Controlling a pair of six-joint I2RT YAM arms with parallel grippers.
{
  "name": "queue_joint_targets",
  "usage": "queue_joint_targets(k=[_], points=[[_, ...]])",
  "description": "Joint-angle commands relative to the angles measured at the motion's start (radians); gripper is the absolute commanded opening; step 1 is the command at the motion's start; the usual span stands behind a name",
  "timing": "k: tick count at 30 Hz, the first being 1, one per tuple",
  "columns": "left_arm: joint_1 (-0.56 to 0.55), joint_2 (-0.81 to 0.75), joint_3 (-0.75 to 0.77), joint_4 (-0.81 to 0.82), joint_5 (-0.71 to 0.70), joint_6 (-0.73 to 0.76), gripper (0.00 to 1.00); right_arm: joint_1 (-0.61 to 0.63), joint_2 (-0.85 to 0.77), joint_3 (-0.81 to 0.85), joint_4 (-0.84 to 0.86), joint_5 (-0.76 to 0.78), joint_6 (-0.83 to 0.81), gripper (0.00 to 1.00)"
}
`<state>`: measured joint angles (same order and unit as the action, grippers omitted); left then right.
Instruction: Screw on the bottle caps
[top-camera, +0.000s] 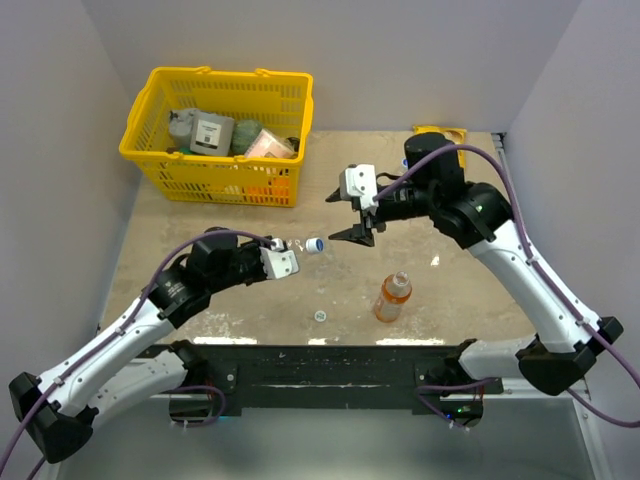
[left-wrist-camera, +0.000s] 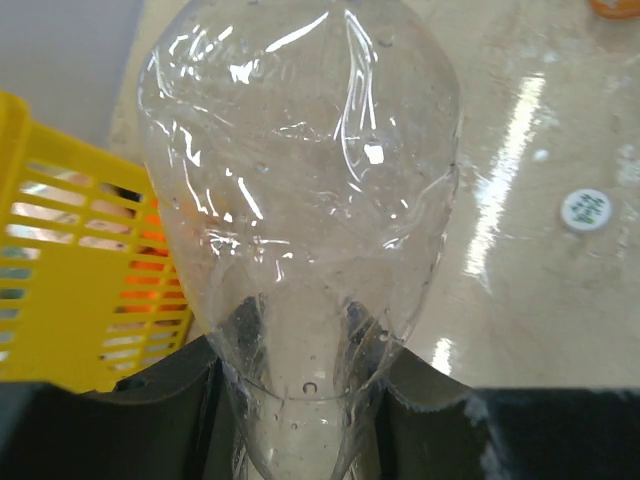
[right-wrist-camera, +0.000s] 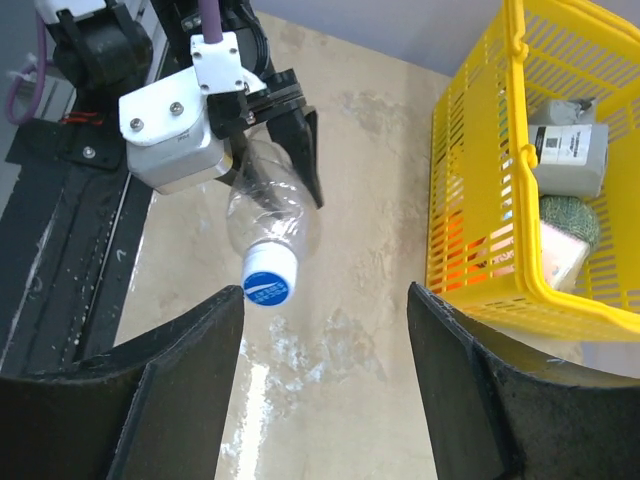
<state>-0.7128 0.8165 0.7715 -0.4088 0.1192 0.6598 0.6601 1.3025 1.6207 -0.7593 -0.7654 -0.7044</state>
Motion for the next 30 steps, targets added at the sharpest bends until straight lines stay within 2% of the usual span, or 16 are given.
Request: queue_joint_targets(k=[1,10,14,15,18,23,29,30], points=[[0.026,0.009,0.081,-0.082,0.148,-0.127,0.00,0.009,0.032,0.007,-0.029,-0.017,-0.052,0.68],[0.055,0.038,0.156,-0.102,0.237,-0.164,0.00,0.162,0.015,-0.048,-0.034,0.073,-0.144,0.68],[0.058,0.039,0.163,-0.102,0.240,-0.163,0.00,0.182,0.018,-0.056,-0.023,0.077,-0.127,0.65],[0.056,0.039,0.163,-0.099,0.240,-0.164,0.00,0.182,0.018,-0.055,-0.017,0.078,-0.119,0.60],[0.061,0.039,0.164,-0.097,0.244,-0.166,0.00,0.182,0.018,-0.058,0.012,0.090,-0.095,0.56],[0.065,0.038,0.166,-0.091,0.250,-0.167,0.00,0.184,0.011,-0.077,0.043,0.130,-0.075,0.55],[0.070,0.027,0.157,-0.067,0.258,-0.173,0.00,0.182,0.020,-0.091,0.060,0.149,-0.032,0.38],[0.070,0.026,0.155,-0.064,0.260,-0.173,0.00,0.182,0.023,-0.091,0.064,0.149,-0.023,0.28]])
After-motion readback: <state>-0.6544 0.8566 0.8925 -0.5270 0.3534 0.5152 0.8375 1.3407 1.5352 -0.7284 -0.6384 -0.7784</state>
